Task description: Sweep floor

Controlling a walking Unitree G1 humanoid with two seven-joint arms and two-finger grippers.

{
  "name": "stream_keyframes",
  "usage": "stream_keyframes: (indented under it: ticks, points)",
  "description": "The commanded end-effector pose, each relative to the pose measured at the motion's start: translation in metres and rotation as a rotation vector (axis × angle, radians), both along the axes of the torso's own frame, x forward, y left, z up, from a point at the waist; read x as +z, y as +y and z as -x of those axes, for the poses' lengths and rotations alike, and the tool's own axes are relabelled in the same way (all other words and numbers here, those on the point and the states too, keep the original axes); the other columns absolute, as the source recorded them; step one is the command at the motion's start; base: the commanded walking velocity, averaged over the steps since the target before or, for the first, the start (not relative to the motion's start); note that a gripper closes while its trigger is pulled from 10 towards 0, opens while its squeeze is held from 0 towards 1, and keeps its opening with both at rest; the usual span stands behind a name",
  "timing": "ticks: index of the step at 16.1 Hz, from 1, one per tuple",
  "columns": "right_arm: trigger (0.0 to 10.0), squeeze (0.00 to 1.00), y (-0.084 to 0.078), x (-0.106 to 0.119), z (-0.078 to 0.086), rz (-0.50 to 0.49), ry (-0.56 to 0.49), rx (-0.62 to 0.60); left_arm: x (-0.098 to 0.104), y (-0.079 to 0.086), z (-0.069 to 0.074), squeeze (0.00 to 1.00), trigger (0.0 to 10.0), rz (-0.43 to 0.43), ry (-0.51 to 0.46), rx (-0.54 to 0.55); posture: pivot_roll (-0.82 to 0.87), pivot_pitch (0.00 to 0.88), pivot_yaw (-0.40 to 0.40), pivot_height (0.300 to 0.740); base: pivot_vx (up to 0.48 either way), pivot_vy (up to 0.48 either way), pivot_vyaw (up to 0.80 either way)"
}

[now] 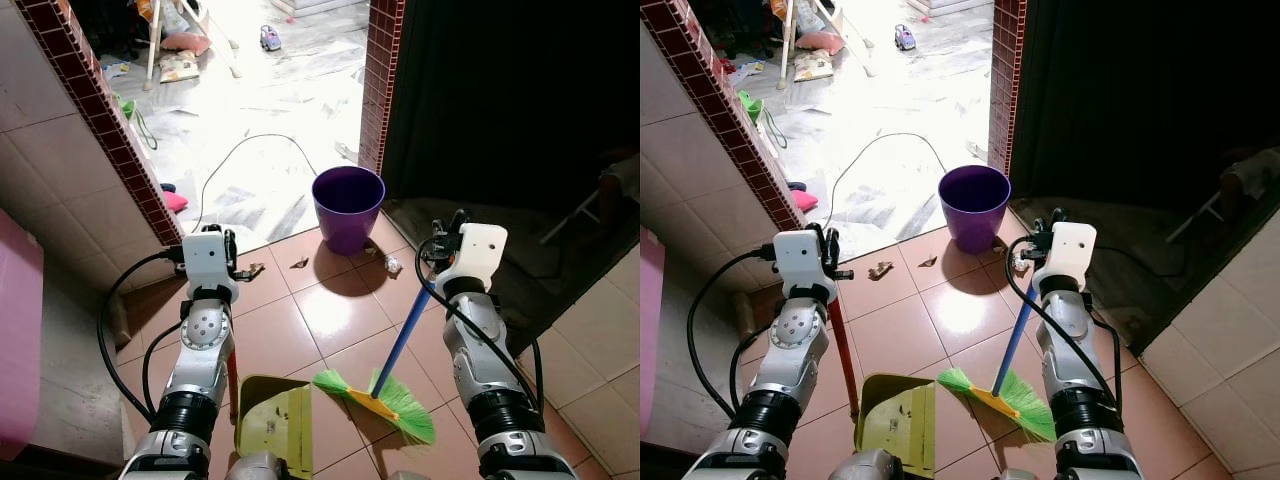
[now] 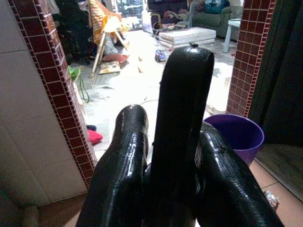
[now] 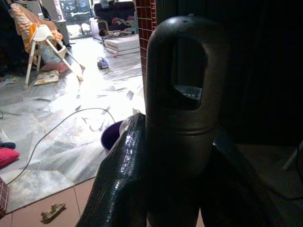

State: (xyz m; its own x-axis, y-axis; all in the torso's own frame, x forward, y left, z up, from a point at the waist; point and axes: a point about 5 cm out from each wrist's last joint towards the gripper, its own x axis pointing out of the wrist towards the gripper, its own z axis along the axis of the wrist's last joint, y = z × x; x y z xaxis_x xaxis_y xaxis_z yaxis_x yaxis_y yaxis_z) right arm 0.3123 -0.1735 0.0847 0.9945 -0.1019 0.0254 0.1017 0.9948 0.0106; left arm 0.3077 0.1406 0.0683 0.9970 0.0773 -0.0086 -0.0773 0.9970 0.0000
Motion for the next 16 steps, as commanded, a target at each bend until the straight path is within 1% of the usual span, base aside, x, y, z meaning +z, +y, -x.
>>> stream_keyframes:
  ticks: [1, 13, 14, 15, 16]
  points:
    - [10.0, 0.00, -0.008, 0.019, 0.007, -0.031, 0.044, 0.013, 0.028, 0.018, 0.020, 0.00, 10.0, 0.082, -0.039, -0.026, -0.10, 0.000, 0.088, 0.740, 0.000, 0.000, 0.00]
    - [10.0, 0.00, -0.008, 0.019, 0.007, -0.031, 0.044, 0.013, 0.028, 0.018, 0.020, 0.00, 10.0, 0.082, -0.039, -0.026, -0.10, 0.000, 0.088, 0.740, 0.000, 0.000, 0.00]
    - [10.0, 0.00, -0.008, 0.018, 0.009, -0.037, 0.049, 0.018, 0.028, 0.019, 0.022, 0.00, 10.0, 0.068, -0.038, -0.027, -0.09, 0.000, 0.087, 0.740, 0.000, 0.000, 0.00]
    - [10.0, 0.00, -0.018, 0.015, 0.023, -0.017, 0.020, 0.014, 0.025, 0.025, 0.030, 0.00, 10.0, 0.038, -0.033, -0.034, -0.09, 0.000, 0.093, 0.740, 0.000, 0.000, 0.00]
    - [10.0, 0.00, -0.021, 0.014, 0.031, 0.000, 0.000, 0.018, 0.022, 0.027, 0.036, 0.00, 10.0, 0.025, -0.029, -0.036, -0.09, 0.000, 0.094, 0.740, 0.000, 0.000, 0.00]
